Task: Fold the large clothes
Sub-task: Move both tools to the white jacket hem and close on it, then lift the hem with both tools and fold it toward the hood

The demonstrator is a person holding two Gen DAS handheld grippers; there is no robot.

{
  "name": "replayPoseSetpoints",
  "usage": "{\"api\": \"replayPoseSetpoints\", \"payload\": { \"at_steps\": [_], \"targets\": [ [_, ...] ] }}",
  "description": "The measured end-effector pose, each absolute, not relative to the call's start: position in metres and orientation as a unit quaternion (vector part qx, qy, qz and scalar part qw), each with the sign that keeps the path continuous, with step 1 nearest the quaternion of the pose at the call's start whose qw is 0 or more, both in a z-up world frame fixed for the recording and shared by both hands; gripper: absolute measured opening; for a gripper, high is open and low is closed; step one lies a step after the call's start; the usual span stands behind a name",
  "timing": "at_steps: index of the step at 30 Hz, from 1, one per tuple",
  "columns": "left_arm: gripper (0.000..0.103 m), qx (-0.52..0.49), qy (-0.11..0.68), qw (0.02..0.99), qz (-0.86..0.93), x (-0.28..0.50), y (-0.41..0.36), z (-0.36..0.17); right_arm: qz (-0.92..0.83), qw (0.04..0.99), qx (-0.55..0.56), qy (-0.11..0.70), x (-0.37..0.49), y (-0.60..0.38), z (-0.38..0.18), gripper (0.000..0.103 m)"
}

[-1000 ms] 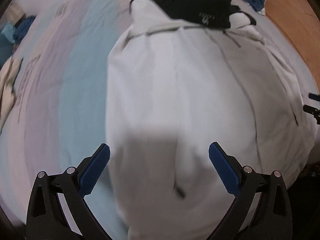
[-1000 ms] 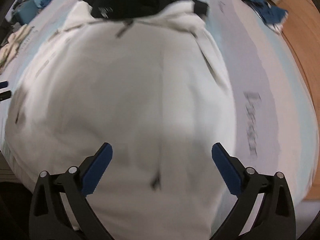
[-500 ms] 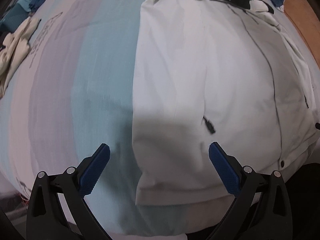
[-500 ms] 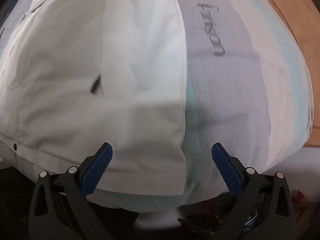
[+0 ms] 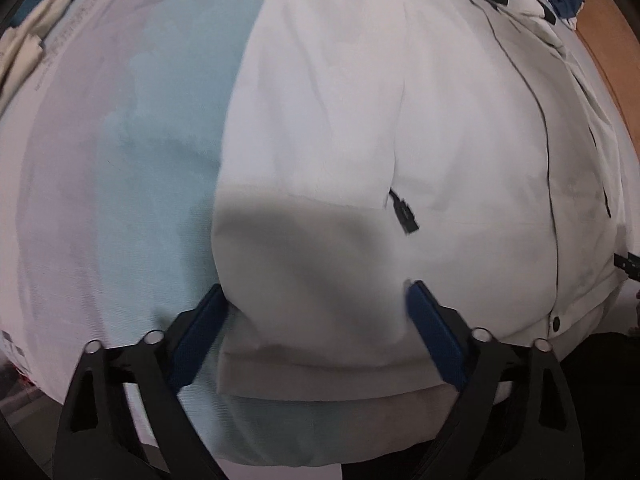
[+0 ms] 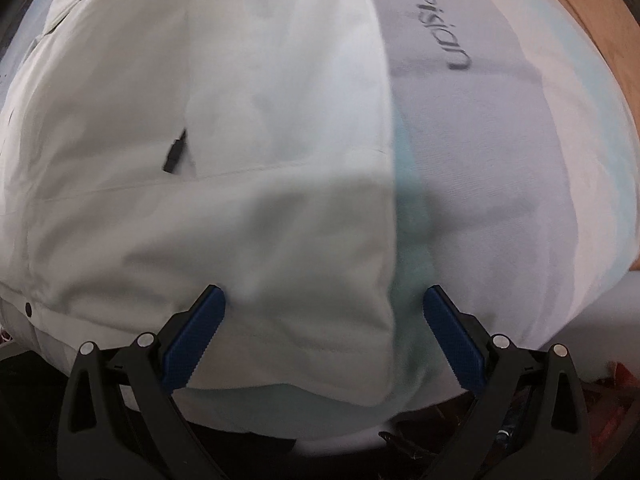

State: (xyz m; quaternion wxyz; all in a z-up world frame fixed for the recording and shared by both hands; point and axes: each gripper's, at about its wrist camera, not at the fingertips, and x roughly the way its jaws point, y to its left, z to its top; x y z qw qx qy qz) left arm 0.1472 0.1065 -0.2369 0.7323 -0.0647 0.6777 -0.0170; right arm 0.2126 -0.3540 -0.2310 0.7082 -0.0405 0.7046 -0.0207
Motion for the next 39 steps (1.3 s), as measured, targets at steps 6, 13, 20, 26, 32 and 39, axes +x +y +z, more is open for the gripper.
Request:
{"api": "replayPoseSetpoints", "payload": {
  "at_steps": [6, 13, 20, 26, 32, 39],
  "targets": [
    [0.057, -0.084, 0.681, 0.727, -0.020, 0.144, 0.115, -0.237, -0.007, 0.704, -0.015, 0.710, 0.221, -0.361, -0.237, 0.083],
    [0.024, -0.047, 0.692, 0.720, -0.034, 0.156, 0.116, -0.229, -0.010, 0.696, 0.002, 0.718, 0.234, -0.368, -0.221, 0.045],
    [0.006, -0.010, 0.698, 0.715, -0.032, 0.171, 0.089, -0.219, 0.003, 0.688, -0.016, 0.726, 0.252, -0.358, -0.208, 0.009],
    [0.005, -0.012, 0.700, 0.713, -0.035, 0.186, 0.081, -0.202, 0.015, 0.680, 0.002, 0.733, 0.265, -0.368, -0.198, 0.004],
    [0.005, -0.006, 0.699, 0.714, -0.039, 0.192, 0.081, -0.182, 0.025, 0.678, -0.034, 0.734, 0.254, -0.358, -0.195, 0.004],
    [0.005, -0.021, 0.700, 0.713, -0.033, 0.194, 0.098, -0.153, 0.029, 0.679, -0.051, 0.732, 0.257, -0.350, -0.177, 0.004]
  ]
}}
